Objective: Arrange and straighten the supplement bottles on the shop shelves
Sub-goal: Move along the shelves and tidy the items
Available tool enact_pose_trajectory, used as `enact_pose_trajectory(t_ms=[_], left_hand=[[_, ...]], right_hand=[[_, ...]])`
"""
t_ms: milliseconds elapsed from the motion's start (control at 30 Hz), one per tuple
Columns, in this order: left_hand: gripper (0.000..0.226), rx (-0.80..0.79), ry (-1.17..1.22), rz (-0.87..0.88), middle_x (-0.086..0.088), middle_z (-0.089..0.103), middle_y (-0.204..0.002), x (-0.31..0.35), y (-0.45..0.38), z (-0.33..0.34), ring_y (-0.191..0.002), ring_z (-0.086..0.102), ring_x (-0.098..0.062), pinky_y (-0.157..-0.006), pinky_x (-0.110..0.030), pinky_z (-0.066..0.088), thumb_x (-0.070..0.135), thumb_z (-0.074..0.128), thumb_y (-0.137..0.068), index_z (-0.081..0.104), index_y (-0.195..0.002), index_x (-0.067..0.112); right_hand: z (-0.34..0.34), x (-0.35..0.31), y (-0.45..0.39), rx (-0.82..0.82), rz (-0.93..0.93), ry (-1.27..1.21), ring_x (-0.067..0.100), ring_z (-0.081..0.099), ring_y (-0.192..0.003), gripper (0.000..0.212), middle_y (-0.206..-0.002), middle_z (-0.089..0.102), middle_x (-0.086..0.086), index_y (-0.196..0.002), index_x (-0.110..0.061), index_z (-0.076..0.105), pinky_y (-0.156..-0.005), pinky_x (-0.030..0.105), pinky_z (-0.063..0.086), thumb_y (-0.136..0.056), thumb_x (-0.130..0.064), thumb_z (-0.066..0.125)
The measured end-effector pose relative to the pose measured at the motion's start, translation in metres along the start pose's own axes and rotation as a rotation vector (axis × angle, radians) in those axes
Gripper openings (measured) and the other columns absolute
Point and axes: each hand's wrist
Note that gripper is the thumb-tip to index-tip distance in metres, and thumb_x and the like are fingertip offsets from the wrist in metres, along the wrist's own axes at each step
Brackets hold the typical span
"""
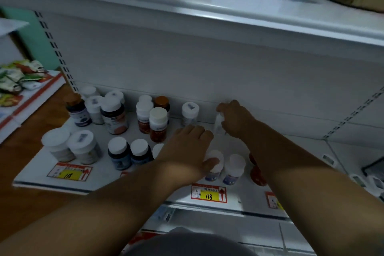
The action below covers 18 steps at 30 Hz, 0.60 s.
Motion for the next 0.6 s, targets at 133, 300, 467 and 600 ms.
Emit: enact_pose_trajectory(t_ms=[133, 300, 467, 600], left_hand=[[0.022, 0.206, -0.020, 0.067, -0.011, 0.064, -0.095, 0.002, 0.029, 0.006, -0.085, 0.059, -0.032, -0.070, -0.041, 0.049, 0.018, 0.067, -0.079, 0.069, -0.097, 0.005], [0.016, 0.190, -0.040, 0.009, -0.008, 0.065, -0.090, 0.008, 0.042, 0.016, -0.081, 0.059, -0.029, -0.065, -0.039, 0.048, 0.008, 0.067, -0.072, 0.070, -0.088, 0.008], [0.027, 0.165, -0.009, -0.006, -0.008, 0.067, -0.096, 0.007, 0.046, 0.017, -0.082, 0.060, -0.029, -0.067, -0.038, 0.050, 0.007, 0.057, -0.073, 0.072, -0.096, 0.008], [0.039, 0.106, 0.024, 0.006, -0.007, 0.066, -0.105, 0.004, 0.050, 0.014, -0.089, 0.061, -0.029, -0.075, -0.035, 0.050, 0.013, 0.047, -0.075, 0.070, -0.106, 0.009]], right_hand=[[-0.002, -0.006, -0.003, -0.034, -0.056, 0.010, 0.032, 0.056, -0.101, 0.045, -0.118, 0.054, 0.017, -0.122, -0.011, 0.053, -0.078, 0.032, 0.044, -0.086, -0.036, 0.065], [0.004, -0.032, 0.004, -0.064, -0.200, 0.026, 0.023, 0.053, -0.079, 0.040, -0.084, 0.056, 0.008, -0.091, -0.008, 0.058, -0.055, 0.028, 0.031, -0.083, -0.046, 0.066], [0.018, -0.057, 0.013, -0.120, -0.285, -0.083, 0.018, 0.054, -0.074, 0.042, -0.087, 0.064, 0.014, -0.088, -0.003, 0.065, -0.062, 0.030, 0.038, -0.083, -0.045, 0.068], [0.019, -0.063, 0.015, -0.115, -0.300, -0.106, 0.012, 0.054, -0.076, 0.034, -0.086, 0.065, 0.005, -0.082, -0.011, 0.067, -0.060, 0.025, 0.037, -0.079, -0.044, 0.073]])
Point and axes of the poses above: each hand's wrist, its own y-axis away from the middle knuckle, its own z-axis out of the palm, x = y × z
